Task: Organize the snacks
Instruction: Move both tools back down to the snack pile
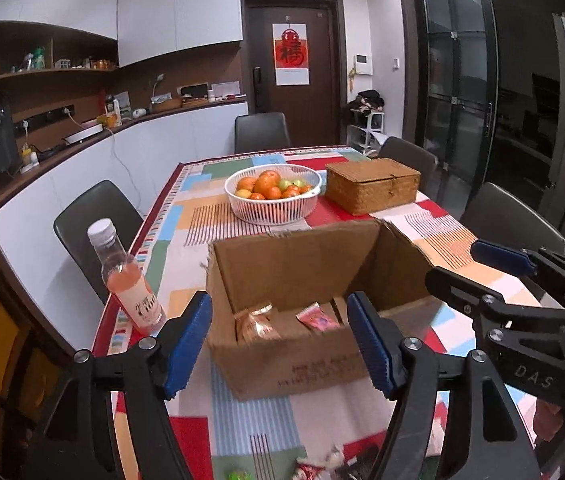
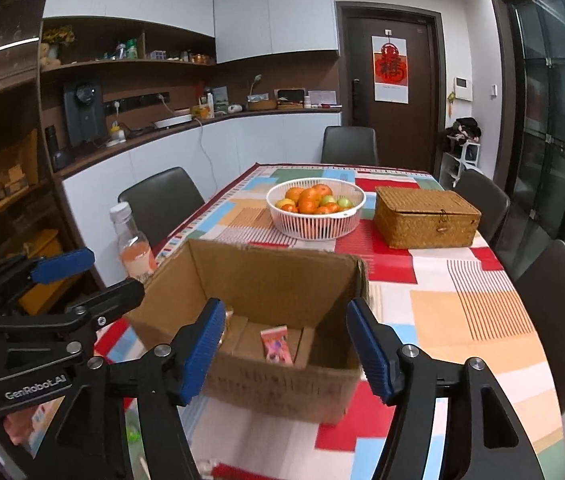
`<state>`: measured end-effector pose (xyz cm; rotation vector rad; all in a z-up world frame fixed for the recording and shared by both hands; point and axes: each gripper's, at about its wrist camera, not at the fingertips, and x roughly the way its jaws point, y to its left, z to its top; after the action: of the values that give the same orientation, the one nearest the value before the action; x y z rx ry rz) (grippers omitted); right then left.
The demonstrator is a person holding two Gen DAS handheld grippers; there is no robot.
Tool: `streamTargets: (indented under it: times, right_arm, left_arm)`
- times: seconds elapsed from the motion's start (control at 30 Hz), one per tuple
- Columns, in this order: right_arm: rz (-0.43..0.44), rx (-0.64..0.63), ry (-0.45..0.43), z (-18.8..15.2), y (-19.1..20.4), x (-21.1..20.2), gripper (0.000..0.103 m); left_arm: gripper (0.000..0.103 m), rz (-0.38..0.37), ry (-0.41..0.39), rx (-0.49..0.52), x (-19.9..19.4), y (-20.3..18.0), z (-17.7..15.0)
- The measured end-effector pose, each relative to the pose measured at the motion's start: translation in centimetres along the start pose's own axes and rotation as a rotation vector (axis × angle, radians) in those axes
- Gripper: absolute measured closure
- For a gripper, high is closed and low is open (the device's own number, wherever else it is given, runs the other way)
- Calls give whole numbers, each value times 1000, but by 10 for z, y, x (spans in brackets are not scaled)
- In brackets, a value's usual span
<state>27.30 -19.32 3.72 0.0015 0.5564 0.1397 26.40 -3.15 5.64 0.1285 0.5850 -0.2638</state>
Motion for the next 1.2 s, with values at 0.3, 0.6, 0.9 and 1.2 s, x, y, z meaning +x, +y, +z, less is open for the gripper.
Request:
streamTargets:
  times: [0.3, 0.6, 0.9, 1.2]
  right_arm:
    - [4, 1, 17, -31, 0, -36, 39]
    - [8, -3, 62, -66, 0, -50, 39]
    - [13, 36, 157, -105, -6, -45, 39]
    - [-12, 46, 246, -136, -10, -34, 39]
  left_arm:
    - [34, -34, 3, -2, -35, -18, -30]
    - [34, -62, 64, 0, -44, -29, -65]
    - [34, -114, 162, 0, -26, -39, -99]
    - [34, -150, 262, -10, -5, -43, -133]
